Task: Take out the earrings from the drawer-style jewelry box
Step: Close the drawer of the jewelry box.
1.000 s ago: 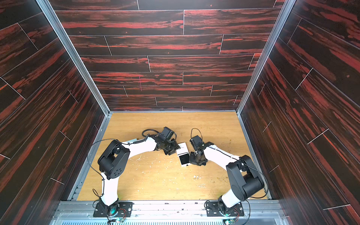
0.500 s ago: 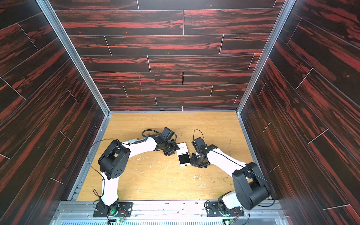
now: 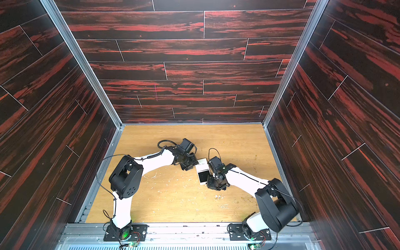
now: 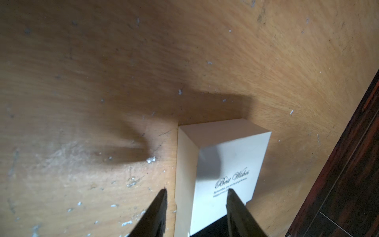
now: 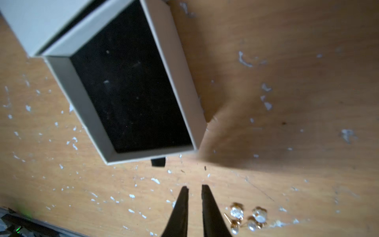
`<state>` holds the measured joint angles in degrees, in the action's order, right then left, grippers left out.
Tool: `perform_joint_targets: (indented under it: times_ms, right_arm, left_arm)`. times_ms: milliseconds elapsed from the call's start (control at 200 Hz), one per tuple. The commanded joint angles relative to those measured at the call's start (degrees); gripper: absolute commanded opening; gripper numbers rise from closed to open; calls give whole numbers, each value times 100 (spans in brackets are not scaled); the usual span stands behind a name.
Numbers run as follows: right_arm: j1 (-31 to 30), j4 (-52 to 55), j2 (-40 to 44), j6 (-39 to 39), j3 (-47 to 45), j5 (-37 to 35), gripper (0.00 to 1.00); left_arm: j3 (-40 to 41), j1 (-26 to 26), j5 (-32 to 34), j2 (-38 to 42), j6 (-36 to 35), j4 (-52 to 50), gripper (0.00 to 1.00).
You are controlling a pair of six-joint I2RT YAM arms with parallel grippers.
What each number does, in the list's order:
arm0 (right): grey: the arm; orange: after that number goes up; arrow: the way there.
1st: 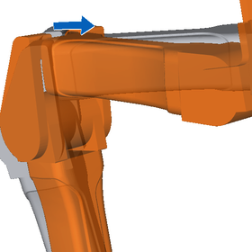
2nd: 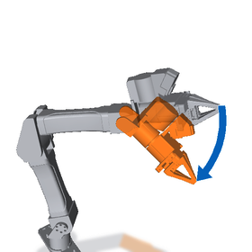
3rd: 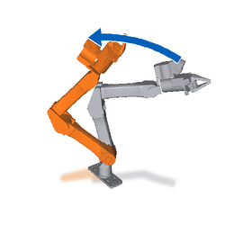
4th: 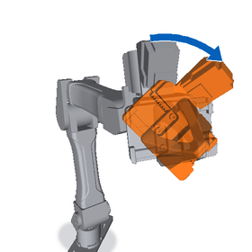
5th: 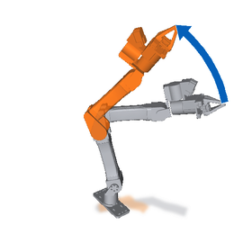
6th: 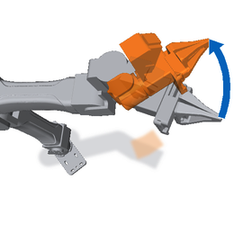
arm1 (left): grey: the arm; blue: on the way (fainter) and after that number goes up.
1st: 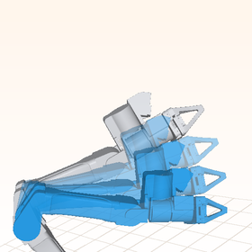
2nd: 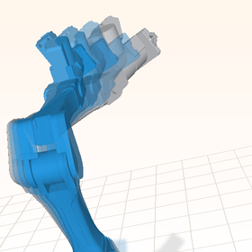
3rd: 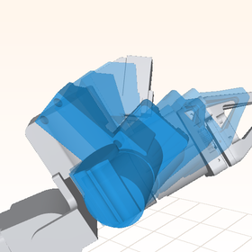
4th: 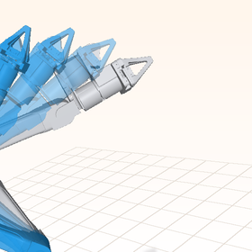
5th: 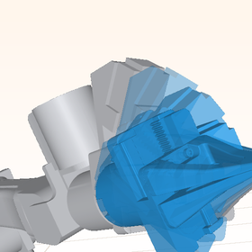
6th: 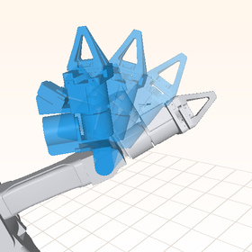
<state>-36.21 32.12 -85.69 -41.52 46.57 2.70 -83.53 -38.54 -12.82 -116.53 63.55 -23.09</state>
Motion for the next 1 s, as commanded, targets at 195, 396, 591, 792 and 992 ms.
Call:
perform_joint_targets:
  times_ms: [195, 396, 591, 792, 992]
  right_arm:
    - [-13, -83, -122, -94, 173, 104, 17]
    - [-10, -108, -97, -145, 135, 135, 17]
    - [-11, -169, -130, -181, 131, 133, 17]
    - [-9, -245, -258, -177, 201, 112, 17]
    - [14, -268, -438, -107, 378, 57, 17]
  left_arm:
    - [-495, 162, 724, 160, -260, -763, 58]
    - [-1120, 286, 761, -454, -603, -934, 54]
    - [-1625, 297, 292, -987, -931, -1039, 50]
    - [-1722, 293, 26, -1209, -1097, -1038, 48]
    - [-1513, 281, -108, -1145, -1143, -747, 46]
